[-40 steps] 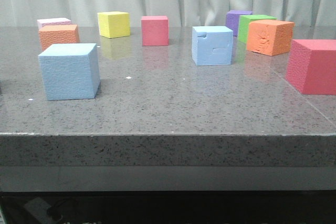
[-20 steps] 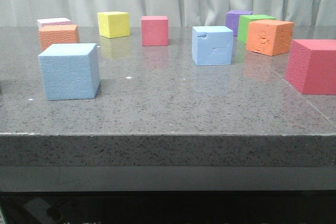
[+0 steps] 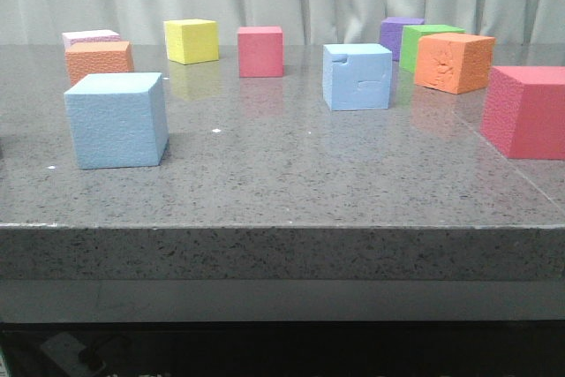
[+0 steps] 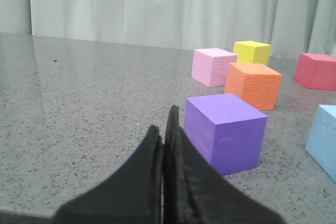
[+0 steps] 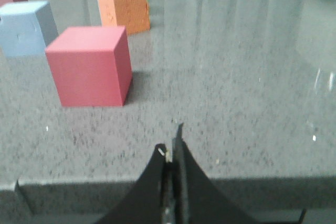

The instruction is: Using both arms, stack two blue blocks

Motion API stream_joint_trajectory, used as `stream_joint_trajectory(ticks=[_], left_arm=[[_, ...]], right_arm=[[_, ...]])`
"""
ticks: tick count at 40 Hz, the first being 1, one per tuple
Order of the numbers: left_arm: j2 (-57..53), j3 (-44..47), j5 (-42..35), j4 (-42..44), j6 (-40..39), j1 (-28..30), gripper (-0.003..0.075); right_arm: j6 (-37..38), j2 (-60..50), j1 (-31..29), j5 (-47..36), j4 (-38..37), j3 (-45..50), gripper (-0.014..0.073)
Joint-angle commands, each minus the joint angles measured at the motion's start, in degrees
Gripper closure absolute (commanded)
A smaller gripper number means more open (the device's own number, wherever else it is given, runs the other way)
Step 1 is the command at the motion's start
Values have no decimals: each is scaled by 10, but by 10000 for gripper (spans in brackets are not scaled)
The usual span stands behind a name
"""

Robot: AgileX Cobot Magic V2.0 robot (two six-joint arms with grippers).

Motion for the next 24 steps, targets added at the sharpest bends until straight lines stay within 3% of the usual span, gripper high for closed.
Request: stream_joint_trajectory(ticks=[1,24], left_arm=[[-13,21,-50,-5,-5,0,738],[-13,21,-54,-5,-5,0,738]], right_arm=[[-5,-11,-3,-85,1,0,663],[-5,-11,-3,-101,1,0,663]])
